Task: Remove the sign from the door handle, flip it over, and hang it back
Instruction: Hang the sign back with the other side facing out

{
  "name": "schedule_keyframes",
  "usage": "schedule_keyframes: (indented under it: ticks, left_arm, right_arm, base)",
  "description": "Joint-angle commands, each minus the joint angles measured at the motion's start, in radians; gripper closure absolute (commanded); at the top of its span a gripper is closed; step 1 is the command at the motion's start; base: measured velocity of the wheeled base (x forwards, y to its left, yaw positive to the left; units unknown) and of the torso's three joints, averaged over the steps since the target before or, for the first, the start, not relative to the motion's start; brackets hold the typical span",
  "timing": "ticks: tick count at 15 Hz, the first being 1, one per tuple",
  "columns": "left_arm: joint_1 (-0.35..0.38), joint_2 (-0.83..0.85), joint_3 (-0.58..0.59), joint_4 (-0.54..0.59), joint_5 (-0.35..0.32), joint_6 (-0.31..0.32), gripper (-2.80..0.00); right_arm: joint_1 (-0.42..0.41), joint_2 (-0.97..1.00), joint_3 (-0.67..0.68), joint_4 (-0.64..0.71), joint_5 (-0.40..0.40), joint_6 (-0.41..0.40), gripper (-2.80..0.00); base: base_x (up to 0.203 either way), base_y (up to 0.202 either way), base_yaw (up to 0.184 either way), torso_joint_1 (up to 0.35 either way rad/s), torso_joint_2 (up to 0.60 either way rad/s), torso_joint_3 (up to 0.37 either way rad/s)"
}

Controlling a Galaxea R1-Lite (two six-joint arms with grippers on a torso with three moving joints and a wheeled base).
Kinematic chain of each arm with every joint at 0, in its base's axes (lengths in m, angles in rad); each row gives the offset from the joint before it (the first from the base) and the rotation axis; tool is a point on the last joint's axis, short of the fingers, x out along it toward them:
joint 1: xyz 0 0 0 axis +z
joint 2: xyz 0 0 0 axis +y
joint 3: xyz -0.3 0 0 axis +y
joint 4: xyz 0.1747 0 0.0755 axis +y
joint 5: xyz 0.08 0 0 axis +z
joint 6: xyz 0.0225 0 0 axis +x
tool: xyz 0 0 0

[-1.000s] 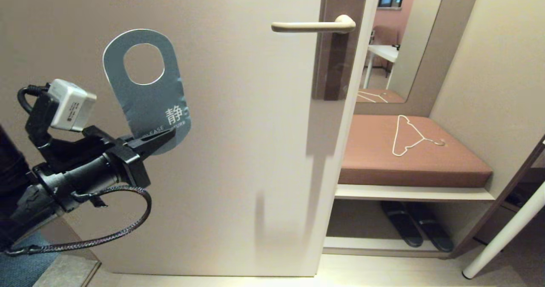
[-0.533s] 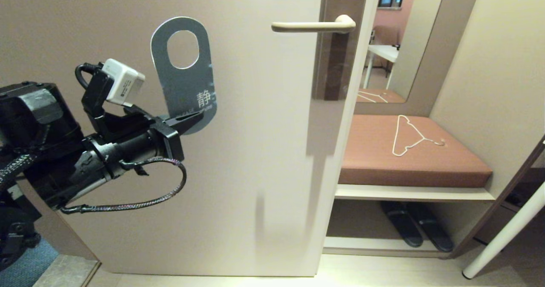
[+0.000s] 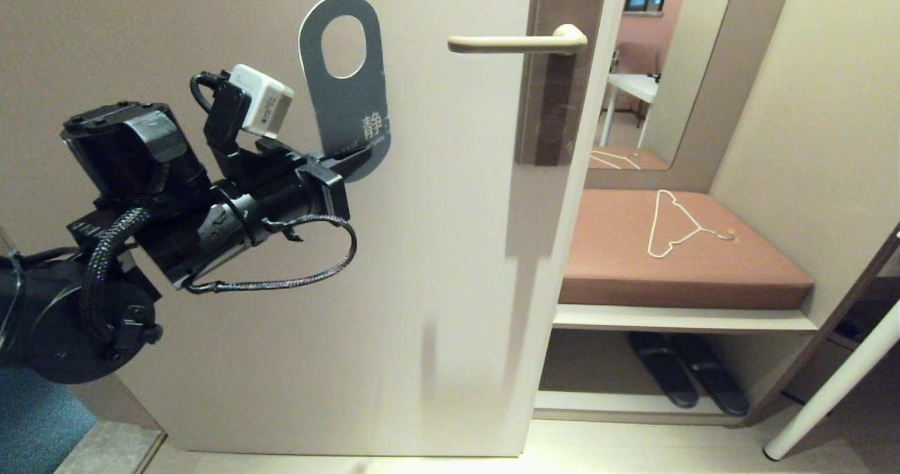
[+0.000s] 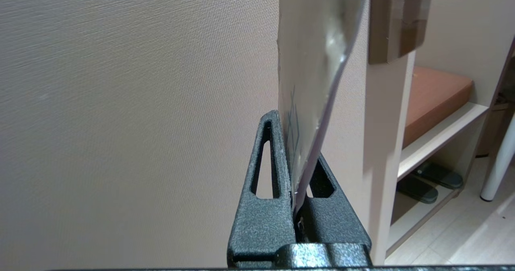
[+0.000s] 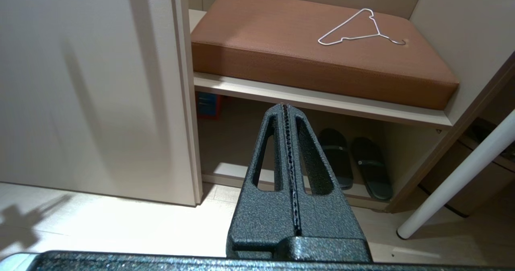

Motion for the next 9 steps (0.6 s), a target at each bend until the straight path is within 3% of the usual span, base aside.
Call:
schedule_keyframes:
  ticks: [1, 9]
  left_arm:
    - [-0.005, 0.045, -0.029, -0.004, 0.001, 0.001, 0.00]
    - [-0.057, 0.141, -0.151, 0.031, 0.011, 0.003, 0.00]
  right_arm:
    - [0.000, 0.000, -0.001, 0.001, 0.000, -0.001, 0.00]
    - [0.000, 0.000, 0.000, 0.001, 0.000, -0.001, 0.00]
  base:
    - [0.000, 0.000, 0.000, 0.000, 0.00, 0.000]
    - [0.000, 0.000, 0.000, 0.000, 0.00, 0.000]
